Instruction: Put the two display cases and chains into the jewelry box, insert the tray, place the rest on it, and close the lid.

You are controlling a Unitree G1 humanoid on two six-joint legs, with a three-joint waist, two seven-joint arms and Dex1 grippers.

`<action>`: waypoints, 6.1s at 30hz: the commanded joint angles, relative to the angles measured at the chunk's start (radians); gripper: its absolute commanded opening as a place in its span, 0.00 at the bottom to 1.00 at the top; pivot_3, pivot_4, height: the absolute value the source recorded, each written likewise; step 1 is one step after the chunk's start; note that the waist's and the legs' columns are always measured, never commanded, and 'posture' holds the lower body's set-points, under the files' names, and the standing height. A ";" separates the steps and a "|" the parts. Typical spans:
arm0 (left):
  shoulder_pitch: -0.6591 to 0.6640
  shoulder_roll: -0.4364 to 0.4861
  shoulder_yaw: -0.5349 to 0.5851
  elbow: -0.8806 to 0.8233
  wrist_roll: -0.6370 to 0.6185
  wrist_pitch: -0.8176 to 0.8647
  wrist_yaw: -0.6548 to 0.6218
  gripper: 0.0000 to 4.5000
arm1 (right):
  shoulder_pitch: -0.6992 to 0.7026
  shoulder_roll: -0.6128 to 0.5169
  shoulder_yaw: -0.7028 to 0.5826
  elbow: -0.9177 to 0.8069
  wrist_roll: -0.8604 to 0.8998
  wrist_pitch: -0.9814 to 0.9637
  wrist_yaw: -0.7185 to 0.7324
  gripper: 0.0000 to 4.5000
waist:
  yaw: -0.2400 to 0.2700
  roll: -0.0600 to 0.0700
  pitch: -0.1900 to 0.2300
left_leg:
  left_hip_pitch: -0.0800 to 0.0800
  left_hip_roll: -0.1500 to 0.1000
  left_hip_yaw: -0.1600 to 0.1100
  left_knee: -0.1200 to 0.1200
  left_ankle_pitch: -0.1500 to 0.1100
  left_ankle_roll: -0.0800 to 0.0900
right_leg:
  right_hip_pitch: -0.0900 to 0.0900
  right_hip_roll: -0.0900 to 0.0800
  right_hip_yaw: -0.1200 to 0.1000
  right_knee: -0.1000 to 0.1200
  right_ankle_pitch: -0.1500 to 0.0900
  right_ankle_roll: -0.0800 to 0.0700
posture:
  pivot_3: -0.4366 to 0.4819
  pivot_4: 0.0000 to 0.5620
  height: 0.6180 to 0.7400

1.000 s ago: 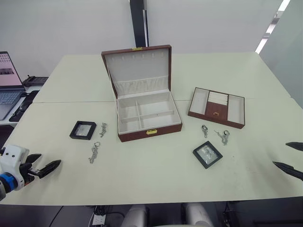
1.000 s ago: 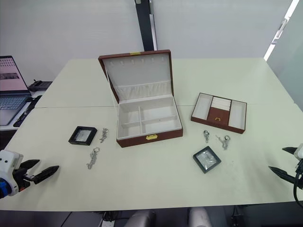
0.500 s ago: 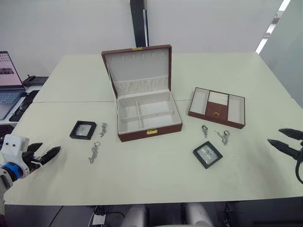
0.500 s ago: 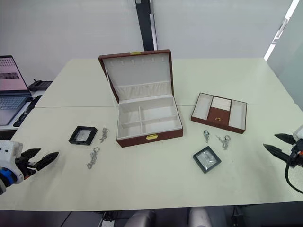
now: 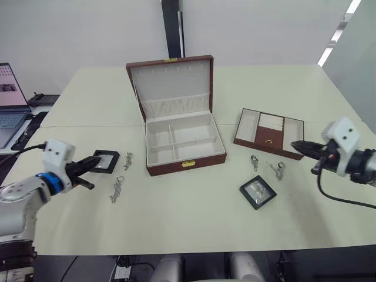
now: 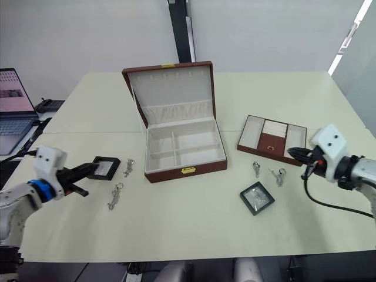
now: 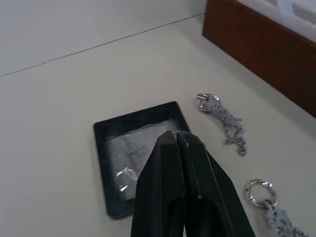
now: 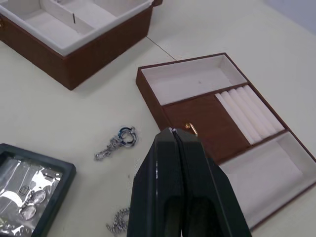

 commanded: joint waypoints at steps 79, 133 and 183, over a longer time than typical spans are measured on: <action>-0.485 -0.323 -0.300 0.251 0.236 0.083 -0.024 0.00 | -0.366 0.524 0.408 0.273 -0.260 0.091 0.141 0.00 | -0.010 -0.001 0.001 | -0.001 -0.002 -0.002 0.001 0.001 -0.003 | -0.003 -0.001 -0.001 0.003 0.000 0.000 | 0.48 0.27 1.00; -0.444 -0.281 -0.219 0.284 0.279 0.026 -0.023 0.00 | -0.284 0.492 0.266 0.187 -0.244 0.123 -0.028 0.00 | -0.009 -0.001 0.000 | 0.000 -0.002 -0.002 0.001 0.001 -0.003 | -0.003 -0.001 -0.001 0.004 0.000 0.000 | 0.48 0.27 1.00; 0.326 0.210 0.327 0.370 -0.013 -0.190 -0.334 1.00 | 0.693 -0.110 -0.608 -0.012 -0.019 -0.155 0.380 0.69 | 0.006 -0.002 0.003 | 0.001 0.002 -0.001 -0.001 -0.003 0.005 | 0.004 0.000 -0.002 -0.006 0.000 0.000 | 0.48 0.27 1.00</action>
